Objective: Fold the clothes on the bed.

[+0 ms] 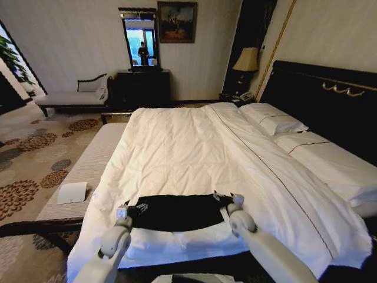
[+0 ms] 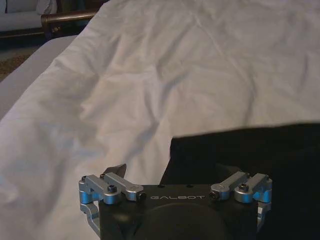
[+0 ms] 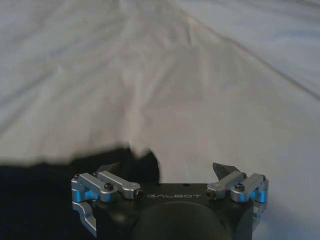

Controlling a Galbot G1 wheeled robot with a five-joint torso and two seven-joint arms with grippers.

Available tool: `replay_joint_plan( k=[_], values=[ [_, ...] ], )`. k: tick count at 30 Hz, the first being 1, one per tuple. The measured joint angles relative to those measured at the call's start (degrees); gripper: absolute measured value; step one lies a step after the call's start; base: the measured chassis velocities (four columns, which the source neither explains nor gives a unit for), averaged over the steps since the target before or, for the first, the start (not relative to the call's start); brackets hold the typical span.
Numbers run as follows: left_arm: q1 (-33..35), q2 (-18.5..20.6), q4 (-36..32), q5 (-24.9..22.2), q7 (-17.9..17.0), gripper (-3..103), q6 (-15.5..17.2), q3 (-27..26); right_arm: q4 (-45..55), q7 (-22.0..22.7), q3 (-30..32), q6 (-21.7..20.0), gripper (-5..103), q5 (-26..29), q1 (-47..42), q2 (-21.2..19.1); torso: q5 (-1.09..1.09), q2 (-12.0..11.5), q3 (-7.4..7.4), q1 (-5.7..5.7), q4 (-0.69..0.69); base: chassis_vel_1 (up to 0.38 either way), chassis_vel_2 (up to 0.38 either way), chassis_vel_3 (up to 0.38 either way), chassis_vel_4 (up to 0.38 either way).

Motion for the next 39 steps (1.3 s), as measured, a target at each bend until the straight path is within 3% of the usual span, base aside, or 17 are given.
replay_joint_plan(
  k=[9, 15, 17, 19, 20, 22, 24, 25, 29, 32, 39],
  values=[
    [16.03, 1.16, -10.83, 1.31, 2.16, 100, -1.33, -4.99, 17.60, 8.41, 5.41, -1.33, 100, -1.10, -17.32, -2.98, -0.02, 0.02, -0.01, -0.02, 0.01, 0.000, 0.000, 0.000, 0.000],
    [18.57, 1.76, -13.06, -0.31, 3.08, 100, -2.21, -9.76, 19.98, 12.44, 6.85, -0.61, 100, -1.50, -19.31, -2.17, -0.01, 0.02, -0.01, -0.03, 0.00, 0.000, 0.000, 0.000, 0.000],
    [16.11, 0.80, -13.81, -6.79, 2.85, 100, -2.27, -12.00, 18.70, 13.75, 7.01, 1.18, 100, -1.45, -17.40, -0.97, -0.01, 0.02, 0.00, -0.02, 0.01, 0.000, 0.000, 0.000, 0.000],
    [12.46, -1.42, -14.93, -17.39, 1.55, 100, -2.19, -13.50, 16.88, 14.39, 7.42, 3.52, 100, -1.47, -15.14, 1.05, 0.01, 0.01, 0.01, 0.00, 0.00, 0.000, 0.000, 0.000, 0.000],
    [12.46, -1.42, -14.93, -17.39, 1.55, 100, -2.19, -13.50, 16.88, 14.39, 7.42, 3.52, 100, -1.47, -15.14, 1.05, 0.01, 0.01, 0.01, 0.00, 0.00, 0.000, 0.000, 0.000, 0.000],
    [9.35, -4.74, -15.46, -26.71, -0.49, 100, -1.24, -14.05, 15.26, 14.47, 8.09, 5.19, 100, -2.19, -13.89, 3.20, 0.01, 0.00, 0.01, 0.01, 0.00, 0.000, 0.000, 0.000, 0.000],
    [7.78, -8.16, -14.74, -31.58, -2.58, 100, 0.01, -13.99, 14.15, 14.21, 8.74, 5.78, 100, -3.04, -13.52, 4.91, 0.01, 0.00, 0.01, 0.00, -0.01, 0.000, 0.000, 0.000, 0.000],
    [7.78, -8.16, -14.74, -31.58, -2.58, 100, 0.01, -13.99, 14.15, 14.21, 8.74, 5.78, 100, -3.04, -13.52, 4.91, 0.01, 0.00, 0.01, 0.00, -0.01, 0.000, 0.000, 0.000, 0.000],
    [7.98, -12.82, -11.65, -40.10, -4.42, 100, 3.14, -13.39, 13.09, 13.73, 10.61, 5.98, 100, -3.30, -13.44, 8.41, -0.01, 0.00, 0.01, 0.00, 0.01, 0.000, 0.000, 0.000, 0.000],
    [8.31, -14.33, -10.08, -43.43, -4.89, 100, 3.89, -13.39, 12.89, 13.59, 11.39, 5.97, 100, -3.27, -13.49, 9.52, 0.00, 0.00, 0.01, 0.00, 0.01, 0.000, 0.000, 0.000, 0.000],
    [7.69, -16.52, -6.54, -44.84, -4.85, 100, 3.51, -12.48, 11.74, 13.31, 11.92, 5.91, 100, -3.31, -13.91, 10.57, -0.01, 0.00, 0.01, 0.00, 0.01, 0.000, 0.000, 0.000, 0.000]
  ],
)
